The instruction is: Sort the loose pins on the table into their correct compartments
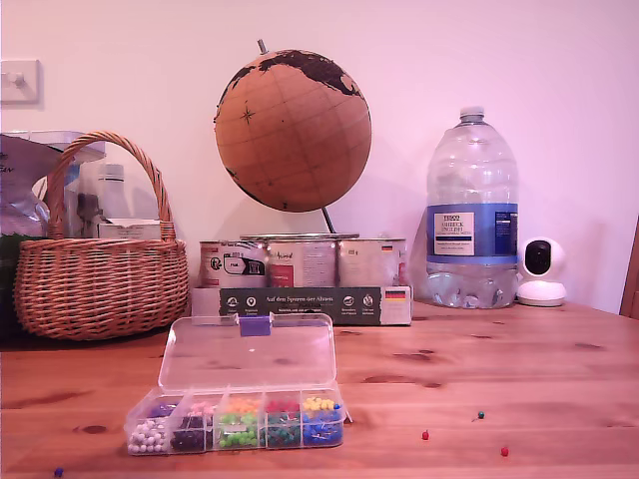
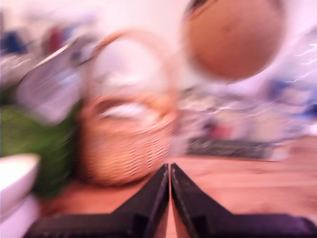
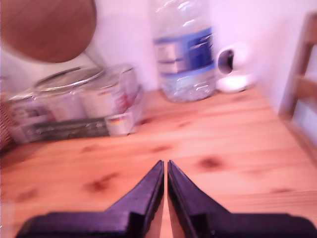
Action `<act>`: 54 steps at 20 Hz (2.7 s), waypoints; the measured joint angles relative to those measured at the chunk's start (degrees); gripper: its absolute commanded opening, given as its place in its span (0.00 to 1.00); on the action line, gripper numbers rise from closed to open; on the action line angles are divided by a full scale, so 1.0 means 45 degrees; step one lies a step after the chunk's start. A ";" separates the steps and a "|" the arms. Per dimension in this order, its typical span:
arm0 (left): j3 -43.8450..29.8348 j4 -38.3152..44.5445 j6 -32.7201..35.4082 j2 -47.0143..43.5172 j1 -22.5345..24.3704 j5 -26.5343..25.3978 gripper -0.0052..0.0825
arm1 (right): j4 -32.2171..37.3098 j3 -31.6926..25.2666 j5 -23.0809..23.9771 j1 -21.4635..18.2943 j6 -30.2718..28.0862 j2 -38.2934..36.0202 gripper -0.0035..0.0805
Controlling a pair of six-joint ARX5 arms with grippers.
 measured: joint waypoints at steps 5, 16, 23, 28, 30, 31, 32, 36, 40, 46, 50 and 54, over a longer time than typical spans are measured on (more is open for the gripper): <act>0.0729 -0.1467 -0.0039 0.0316 -0.0695 0.1919 0.04 | -0.0913 0.0005 -0.2001 0.0792 0.0704 0.0000 0.03; 0.5858 -0.6591 0.5246 0.6630 -0.3861 0.2477 0.04 | -0.2798 0.0743 -0.2516 0.3871 0.0962 0.0777 0.03; 0.8136 -1.0875 1.2128 1.1026 -0.6421 0.0597 0.04 | -0.2409 0.0743 -0.2506 0.4027 0.0962 0.1059 0.03; 0.8446 -1.0443 1.4081 1.2050 -0.7660 0.0010 0.04 | -0.2084 0.0743 -0.2195 0.4027 0.0913 0.1059 0.03; 0.8490 -1.0414 1.5378 1.2648 -0.8432 -0.0835 0.04 | -0.2225 0.0743 -0.2084 0.4027 0.0918 0.1059 0.03; 0.8490 -1.0399 1.5849 1.3138 -0.8762 -0.1316 0.04 | -0.2288 0.0743 -0.2089 0.4027 0.0918 0.1064 0.03; 0.8490 -1.0399 1.6223 1.3687 -0.9029 -0.1656 0.04 | -0.2327 0.0743 -0.2132 0.4027 0.0918 0.1064 0.03; 0.8490 -1.0307 1.7505 1.5489 -0.9350 -0.2443 0.05 | -0.2832 0.0743 -0.2458 0.4027 0.0918 0.1064 0.03; 0.8490 -0.9792 1.8865 1.6495 -0.9340 -0.2696 0.15 | -0.3264 0.0743 -0.2506 0.4027 0.0918 0.1073 0.03; 0.8490 -0.8616 1.9914 1.7675 -0.9292 -0.2914 0.19 | -0.3269 0.0743 -0.2511 0.4027 0.0918 0.1073 0.03; 0.8490 -0.8170 2.0342 1.8360 -0.9126 -0.3021 0.19 | -0.3269 0.0743 -0.2511 0.4027 0.0918 0.1073 0.03; 0.8490 -0.7951 2.0944 1.8642 -0.9117 -0.3031 0.19 | -0.3274 0.0743 -0.2511 0.4027 0.0918 0.1073 0.03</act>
